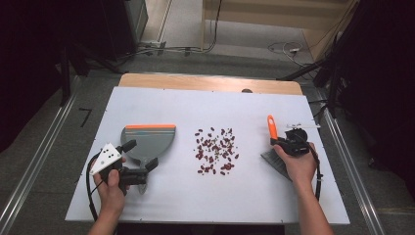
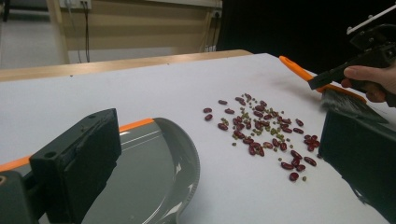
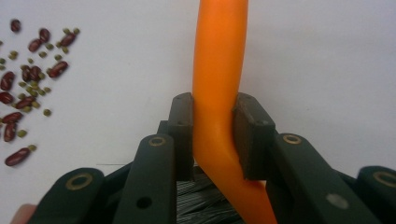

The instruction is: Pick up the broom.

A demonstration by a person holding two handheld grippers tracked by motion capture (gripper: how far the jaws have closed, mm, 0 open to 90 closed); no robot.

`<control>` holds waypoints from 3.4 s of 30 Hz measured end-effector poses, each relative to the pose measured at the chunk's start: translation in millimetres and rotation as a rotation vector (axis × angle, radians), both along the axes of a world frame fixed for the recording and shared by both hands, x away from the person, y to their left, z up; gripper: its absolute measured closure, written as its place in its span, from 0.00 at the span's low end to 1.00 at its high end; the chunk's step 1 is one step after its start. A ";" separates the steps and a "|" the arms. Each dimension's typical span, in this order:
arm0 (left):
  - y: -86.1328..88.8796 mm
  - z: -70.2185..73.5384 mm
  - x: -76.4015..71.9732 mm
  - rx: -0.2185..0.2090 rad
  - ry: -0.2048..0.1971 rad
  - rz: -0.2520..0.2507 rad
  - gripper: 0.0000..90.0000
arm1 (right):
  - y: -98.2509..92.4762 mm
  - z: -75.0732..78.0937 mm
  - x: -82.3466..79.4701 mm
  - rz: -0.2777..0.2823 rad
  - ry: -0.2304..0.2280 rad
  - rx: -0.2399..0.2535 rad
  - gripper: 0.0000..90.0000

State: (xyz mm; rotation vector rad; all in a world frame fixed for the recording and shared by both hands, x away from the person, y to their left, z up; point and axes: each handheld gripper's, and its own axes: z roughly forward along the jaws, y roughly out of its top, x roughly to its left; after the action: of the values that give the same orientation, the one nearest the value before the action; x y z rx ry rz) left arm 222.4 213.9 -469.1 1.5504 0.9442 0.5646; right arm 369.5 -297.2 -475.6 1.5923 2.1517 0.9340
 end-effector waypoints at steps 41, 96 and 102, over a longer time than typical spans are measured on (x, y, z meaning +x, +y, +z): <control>-42.3 13.2 10.2 0.021 0.008 -0.104 0.00 | 49.9 70.6 -70.6 0.164 -0.549 0.351 0.78; -155.6 2.8 -2.7 -0.003 0.127 -0.324 0.80 | 170.5 66.9 -129.1 0.406 -0.558 0.394 0.77; -151.2 4.7 -2.5 0.008 0.130 -0.318 0.93 | 170.5 68.4 -131.2 0.413 -0.565 0.392 0.77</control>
State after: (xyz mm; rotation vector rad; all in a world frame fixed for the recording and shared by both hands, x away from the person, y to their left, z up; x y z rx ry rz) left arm 219.9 62.7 -464.4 1.7188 0.7700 0.2447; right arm 238.4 -126.7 -407.1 0.8495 1.9767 1.7736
